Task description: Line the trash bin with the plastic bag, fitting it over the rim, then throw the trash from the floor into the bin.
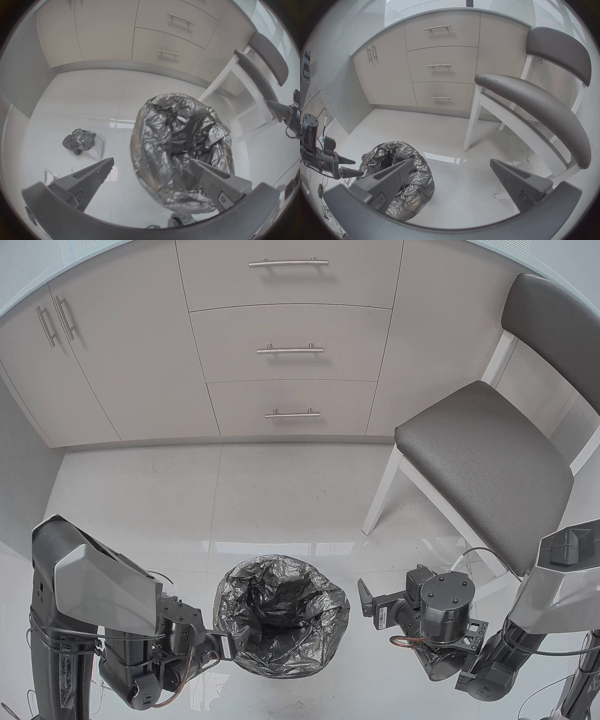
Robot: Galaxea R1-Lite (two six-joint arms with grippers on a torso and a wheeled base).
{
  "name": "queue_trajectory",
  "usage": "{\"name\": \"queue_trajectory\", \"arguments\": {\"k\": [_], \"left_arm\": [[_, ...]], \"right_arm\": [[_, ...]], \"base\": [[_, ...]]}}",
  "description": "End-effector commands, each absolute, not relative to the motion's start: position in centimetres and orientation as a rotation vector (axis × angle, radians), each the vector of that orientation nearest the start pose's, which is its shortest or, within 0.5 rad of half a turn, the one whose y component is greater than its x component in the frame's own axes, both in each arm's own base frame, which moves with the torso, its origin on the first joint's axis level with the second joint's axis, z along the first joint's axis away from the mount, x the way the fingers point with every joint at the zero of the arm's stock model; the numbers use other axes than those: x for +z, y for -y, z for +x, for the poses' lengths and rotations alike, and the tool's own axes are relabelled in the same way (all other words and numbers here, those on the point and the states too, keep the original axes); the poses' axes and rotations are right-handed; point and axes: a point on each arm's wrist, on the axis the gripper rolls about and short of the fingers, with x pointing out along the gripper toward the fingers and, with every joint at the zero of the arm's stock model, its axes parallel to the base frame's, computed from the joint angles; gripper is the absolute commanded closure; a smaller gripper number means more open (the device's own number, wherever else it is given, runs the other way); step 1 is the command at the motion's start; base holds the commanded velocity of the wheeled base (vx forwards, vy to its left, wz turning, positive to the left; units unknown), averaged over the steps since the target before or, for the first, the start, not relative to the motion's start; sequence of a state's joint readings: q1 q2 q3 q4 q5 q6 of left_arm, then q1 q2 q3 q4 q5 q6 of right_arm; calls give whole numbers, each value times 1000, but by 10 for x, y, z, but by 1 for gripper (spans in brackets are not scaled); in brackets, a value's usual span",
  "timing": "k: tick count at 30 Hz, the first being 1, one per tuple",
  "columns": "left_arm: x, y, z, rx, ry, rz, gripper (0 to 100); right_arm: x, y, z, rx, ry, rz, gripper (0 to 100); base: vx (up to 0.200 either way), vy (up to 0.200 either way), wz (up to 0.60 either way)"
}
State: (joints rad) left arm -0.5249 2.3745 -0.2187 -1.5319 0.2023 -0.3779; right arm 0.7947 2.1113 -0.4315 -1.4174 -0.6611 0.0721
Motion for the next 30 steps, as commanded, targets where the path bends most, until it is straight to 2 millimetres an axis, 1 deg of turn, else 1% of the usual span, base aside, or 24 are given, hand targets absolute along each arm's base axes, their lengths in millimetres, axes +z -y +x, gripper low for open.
{"name": "queue_trajectory", "arguments": {"k": [1, 2, 5, 8, 10, 17, 19, 20, 25, 30], "left_arm": [[-47, 143, 242, -225, -608, -141, 0], [-51, 151, 245, -247, -600, -132, 0], [-62, 159, 246, -274, -610, -85, 0], [-75, 162, 245, -265, -625, -42, 0], [-77, 162, 244, -248, -626, -31, 0], [-75, 156, 235, -239, -653, -14, 0], [-68, 156, 234, -241, -642, -21, 0], [-68, 156, 234, -241, -642, -21, 0], [-54, 159, 238, -254, -594, -46, 0], [-49, 162, 238, -271, -574, -51, 0]], "right_arm": [[47, -210, 222, 133, -206, -109, 0], [46, -210, 223, 133, -207, -110, 0], [46, -210, 222, 133, -208, -111, 0], [45, -210, 221, 134, -211, -113, 0], [45, -209, 221, 134, -212, -111, 0], [46, -209, 221, 134, -211, -108, 0], [46, -210, 221, 134, -211, -108, 0], [46, -210, 221, 134, -211, -108, 0], [44, -210, 221, 133, -214, -110, 0], [44, -209, 222, 130, -214, -108, 0]], "base": [[0, 0, 0], [0, 0, 0], [0, 0, 0], [0, 0, 0], [0, 0, 0], [0, 0, 0], [0, 0, 0], [0, 0, 0], [0, 0, 0], [0, 0, 0]]}}
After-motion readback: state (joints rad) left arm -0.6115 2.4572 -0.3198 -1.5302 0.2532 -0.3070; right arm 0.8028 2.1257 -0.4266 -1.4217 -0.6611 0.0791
